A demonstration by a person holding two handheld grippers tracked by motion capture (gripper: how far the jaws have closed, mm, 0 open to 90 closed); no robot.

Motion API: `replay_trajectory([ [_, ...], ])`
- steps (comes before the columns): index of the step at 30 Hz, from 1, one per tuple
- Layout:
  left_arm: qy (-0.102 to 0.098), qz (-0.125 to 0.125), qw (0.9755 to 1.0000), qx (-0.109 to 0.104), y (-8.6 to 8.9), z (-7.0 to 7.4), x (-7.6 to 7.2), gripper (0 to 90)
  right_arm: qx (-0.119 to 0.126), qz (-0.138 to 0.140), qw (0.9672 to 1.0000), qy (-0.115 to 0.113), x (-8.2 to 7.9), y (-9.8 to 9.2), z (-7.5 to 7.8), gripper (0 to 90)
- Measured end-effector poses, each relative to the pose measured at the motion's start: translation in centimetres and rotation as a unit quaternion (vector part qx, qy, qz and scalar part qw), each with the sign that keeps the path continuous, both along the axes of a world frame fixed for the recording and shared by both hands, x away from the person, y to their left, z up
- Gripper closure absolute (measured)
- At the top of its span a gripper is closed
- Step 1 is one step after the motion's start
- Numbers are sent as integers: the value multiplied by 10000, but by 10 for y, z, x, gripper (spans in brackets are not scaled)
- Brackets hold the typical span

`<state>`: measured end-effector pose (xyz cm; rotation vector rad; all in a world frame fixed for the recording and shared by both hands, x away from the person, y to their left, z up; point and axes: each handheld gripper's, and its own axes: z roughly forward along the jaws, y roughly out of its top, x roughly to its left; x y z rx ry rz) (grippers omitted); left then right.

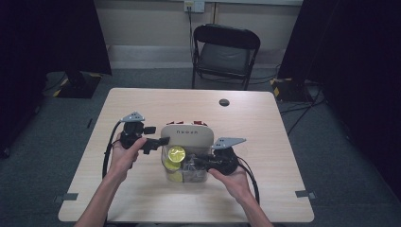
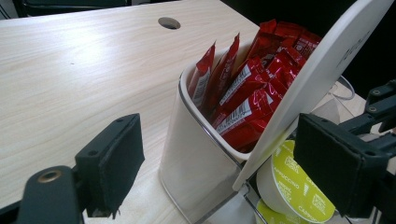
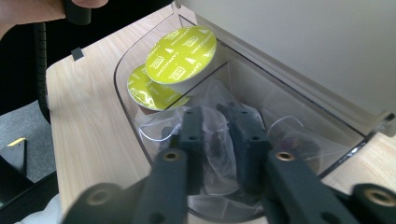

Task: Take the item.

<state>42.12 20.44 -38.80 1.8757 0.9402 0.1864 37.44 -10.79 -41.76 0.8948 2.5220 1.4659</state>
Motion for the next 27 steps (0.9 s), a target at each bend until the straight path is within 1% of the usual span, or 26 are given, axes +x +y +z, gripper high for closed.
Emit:
replay_trajectory([
  [2, -12, -17, 10000, 21, 0, 0, 0, 157, 18, 20, 10000, -10, 0, -1, 1, 837],
  [3, -10, -17, 10000, 43, 0, 0, 0, 158, 41, 25, 10000, -6, 0, -1, 1, 845],
  [5, 0, 2, 10000, 25, 0, 0, 0, 158, 4, 31, 10000, -18, -1, 0, 1, 856],
  [6, 5, -5, 10000, -4, 0, 0, 0, 157, -5, 45, 10000, -11, -1, 0, 0, 891],
  [10, -7, -5, 10000, 48, 0, 1, 0, 158, 66, 38, 10000, -29, 0, 0, 1, 899],
  [13, -23, -9, 10000, 23, 1, 1, 0, 159, 75, 24, 10000, -20, 0, -1, 2, 900],
  [18, -12, -13, 10000, 3, 1, 1, 1, 157, 187, -8, 9998, -36, 1, -2, 4, 900],
  [20, -9, -25, 10000, -23, 0, 1, 1, 156, 196, -4, 9998, -40, 1, -2, 5, 900],
  [27, -5, -10, 10000, -7, 0, 1, 0, 157, 242, 18, 9997, -86, 1, 0, 9, 900],
])
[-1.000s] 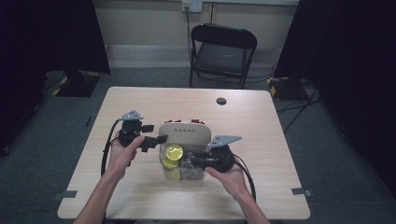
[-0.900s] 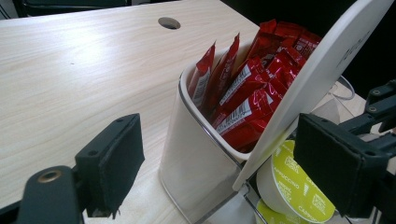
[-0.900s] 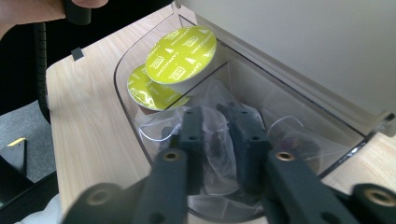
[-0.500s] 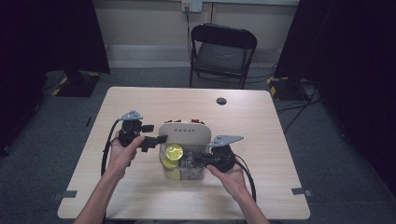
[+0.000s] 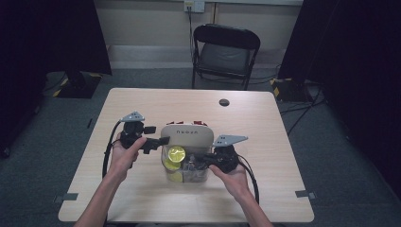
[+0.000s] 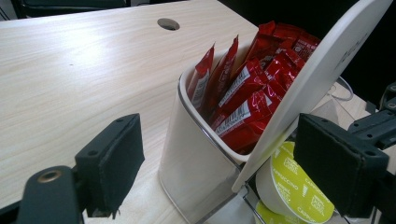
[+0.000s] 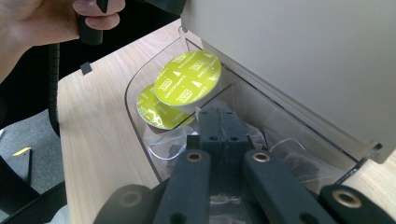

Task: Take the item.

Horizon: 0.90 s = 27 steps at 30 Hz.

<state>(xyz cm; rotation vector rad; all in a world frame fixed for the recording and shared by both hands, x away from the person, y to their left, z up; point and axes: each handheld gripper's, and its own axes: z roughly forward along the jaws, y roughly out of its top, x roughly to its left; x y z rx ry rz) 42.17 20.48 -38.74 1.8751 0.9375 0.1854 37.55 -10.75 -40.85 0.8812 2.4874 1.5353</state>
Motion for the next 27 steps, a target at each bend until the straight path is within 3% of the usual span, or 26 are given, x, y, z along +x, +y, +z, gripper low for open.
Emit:
replay_trajectory([
  [27, 37, 25, 10000, -7, 0, -1, 0, 156, 201, 26, 9997, -127, -1, -7, 11, 900],
])
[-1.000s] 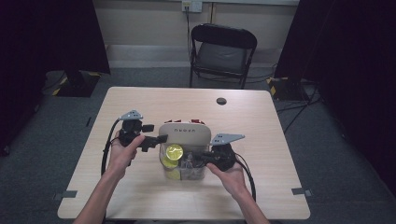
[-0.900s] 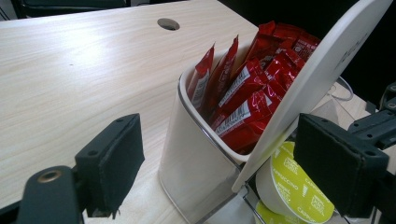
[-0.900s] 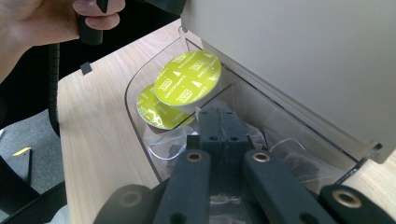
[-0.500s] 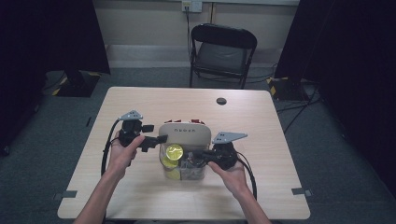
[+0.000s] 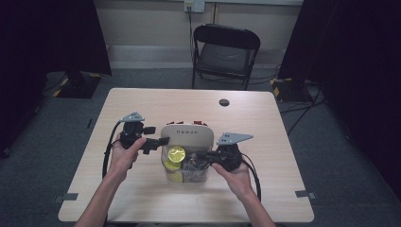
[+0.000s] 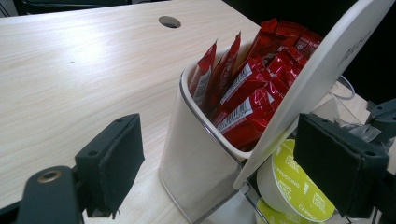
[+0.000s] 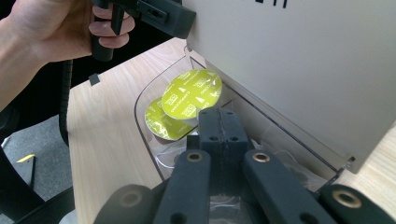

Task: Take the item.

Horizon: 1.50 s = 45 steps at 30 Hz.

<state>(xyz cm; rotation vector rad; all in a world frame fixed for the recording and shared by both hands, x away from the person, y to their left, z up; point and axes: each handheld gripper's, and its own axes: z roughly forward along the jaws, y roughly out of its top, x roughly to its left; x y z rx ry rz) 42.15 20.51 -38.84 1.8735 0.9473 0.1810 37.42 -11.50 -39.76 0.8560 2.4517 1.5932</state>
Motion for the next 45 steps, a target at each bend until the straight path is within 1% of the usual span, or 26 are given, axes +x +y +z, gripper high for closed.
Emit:
replay_trajectory([
  [6, -8, -5, 10000, 19, 0, 0, 0, 156, 39, -17, 10000, 0, -1, -2, 2, 900],
  [13, -3, -9, 10000, 30, 1, 0, 0, 156, 80, -10, 9999, -92, -4, -3, 9, 900],
  [18, 7, -15, 10000, 18, 1, 0, 0, 156, 122, 16, 9999, -105, -6, -3, 12, 900],
  [25, 10, -21, 10000, 18, 1, 0, 0, 156, 192, -2, 9996, -187, -8, -9, 19, 900],
  [31, 13, -1, 10000, 5, 2, 0, 0, 156, 233, -19, 9996, -182, -9, -15, 24, 900],
  [41, 21, 22, 10000, 6, 2, -1, 0, 156, 309, -78, 9992, -256, -10, -27, 31, 900],
  [42, 12, 10, 10000, -27, 3, -2, 0, 155, 317, -89, 9991, -265, -10, -28, 32, 900],
  [45, 4, 20, 10000, -38, 2, -2, -1, 155, 337, -110, 9990, -286, -10, -31, 34, 900],
])
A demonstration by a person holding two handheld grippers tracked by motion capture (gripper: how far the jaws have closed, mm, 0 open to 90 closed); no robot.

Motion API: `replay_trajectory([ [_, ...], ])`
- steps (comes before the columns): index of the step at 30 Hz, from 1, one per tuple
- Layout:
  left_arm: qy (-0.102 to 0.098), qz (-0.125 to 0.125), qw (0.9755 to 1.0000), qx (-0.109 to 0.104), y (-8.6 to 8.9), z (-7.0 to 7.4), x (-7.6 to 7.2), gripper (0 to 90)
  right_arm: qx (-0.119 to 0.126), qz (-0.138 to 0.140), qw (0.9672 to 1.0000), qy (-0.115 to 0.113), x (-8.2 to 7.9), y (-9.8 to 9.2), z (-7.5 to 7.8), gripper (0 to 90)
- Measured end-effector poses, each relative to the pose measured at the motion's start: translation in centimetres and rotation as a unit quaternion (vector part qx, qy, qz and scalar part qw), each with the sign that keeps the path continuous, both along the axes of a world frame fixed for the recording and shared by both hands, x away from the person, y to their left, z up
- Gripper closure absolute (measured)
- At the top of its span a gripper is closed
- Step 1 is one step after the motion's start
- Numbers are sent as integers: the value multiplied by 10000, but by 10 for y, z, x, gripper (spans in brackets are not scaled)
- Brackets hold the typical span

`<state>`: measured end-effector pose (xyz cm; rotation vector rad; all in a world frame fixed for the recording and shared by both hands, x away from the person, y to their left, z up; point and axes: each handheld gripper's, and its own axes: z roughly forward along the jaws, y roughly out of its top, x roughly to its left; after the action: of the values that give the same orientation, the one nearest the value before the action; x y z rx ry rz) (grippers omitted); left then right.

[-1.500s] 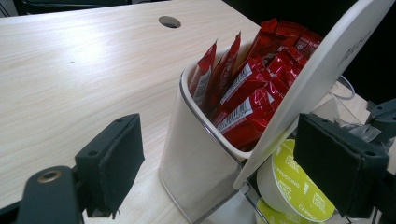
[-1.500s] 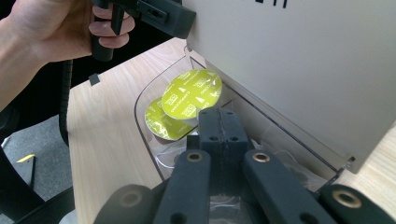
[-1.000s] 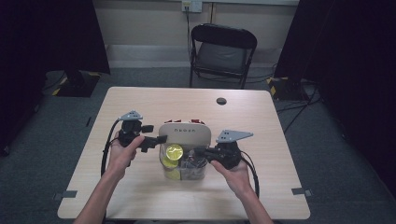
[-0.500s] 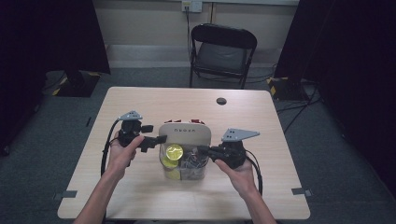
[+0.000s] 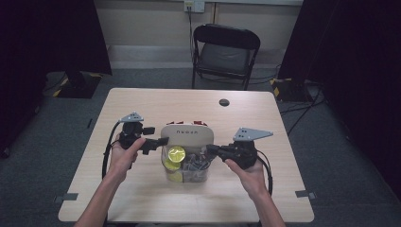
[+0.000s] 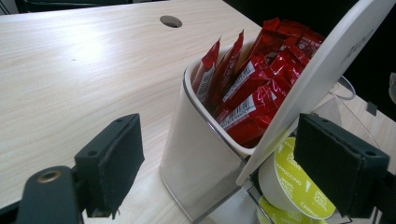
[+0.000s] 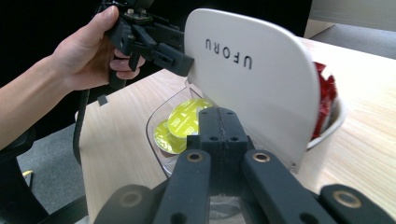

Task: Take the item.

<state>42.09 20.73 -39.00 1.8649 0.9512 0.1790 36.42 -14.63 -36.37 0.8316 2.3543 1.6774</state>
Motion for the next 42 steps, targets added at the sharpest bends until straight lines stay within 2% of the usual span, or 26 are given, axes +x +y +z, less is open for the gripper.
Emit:
replay_trajectory([
  [14, 6, -3, 10000, 15, 0, 0, 0, 155, 129, -259, 9996, 2, 3, -21, 2, 900],
  [29, 21, -1, 10000, 33, 1, -1, 0, 156, 221, -572, 9981, 52, 10, -43, -2, 900],
  [36, 33, 13, 10000, 88, 2, 0, 0, 156, 143, -740, 9972, 20, 11, -51, -3, 900],
  [42, 22, -2, 10000, 45, 2, -1, 0, 156, 114, -852, 9963, -36, 13, -58, -6, 900],
])
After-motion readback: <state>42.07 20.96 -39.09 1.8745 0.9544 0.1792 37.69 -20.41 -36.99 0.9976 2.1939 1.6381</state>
